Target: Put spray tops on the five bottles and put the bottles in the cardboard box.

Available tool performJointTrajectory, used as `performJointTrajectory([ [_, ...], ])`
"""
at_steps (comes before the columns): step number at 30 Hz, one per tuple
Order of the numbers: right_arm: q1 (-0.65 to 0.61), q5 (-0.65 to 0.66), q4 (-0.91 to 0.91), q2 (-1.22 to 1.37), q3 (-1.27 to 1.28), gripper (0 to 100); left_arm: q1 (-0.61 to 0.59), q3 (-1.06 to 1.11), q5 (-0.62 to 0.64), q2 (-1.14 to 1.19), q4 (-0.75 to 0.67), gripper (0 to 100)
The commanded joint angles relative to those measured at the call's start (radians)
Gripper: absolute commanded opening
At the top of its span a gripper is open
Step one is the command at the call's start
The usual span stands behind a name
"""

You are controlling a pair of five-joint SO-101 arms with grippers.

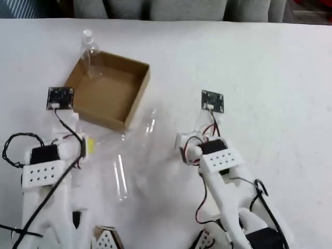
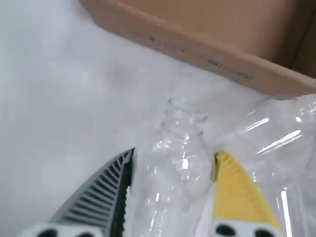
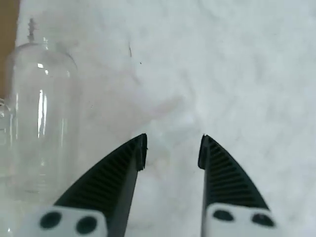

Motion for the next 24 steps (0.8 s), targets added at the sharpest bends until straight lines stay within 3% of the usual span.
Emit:
performJointTrajectory([
  [1, -0.019, -0.018, -0.025, 0.012, -0.063, 14.6, 0.041, -0.011, -0.031, -0.012, -0.021, 11],
  [7, -0.019, -0.02, -0.054, 0.068, -0.071, 20.0, 0.041, -0.009, -0.035, -0.012, -0.02, 11],
  [16, -0.021, -0.064, -0.071, 0.26, -0.143, 20.0, 0.041, -0.009, -0.037, -0.012, -0.017, 11],
  [19, -0.018, -0.061, -0.07, 0.317, -0.173, 14.3, 0.039, -0.009, -0.037, -0.012, -0.017, 11],
  [22, -0.01, -0.038, -0.064, 0.326, -0.195, 1.8, 0.039, -0.008, -0.037, -0.01, -0.017, 11],
  [24, 0.005, 0.003, -0.03, 0.315, -0.198, 2.5, 0.039, 0.005, -0.037, -0.016, -0.023, 11],
])
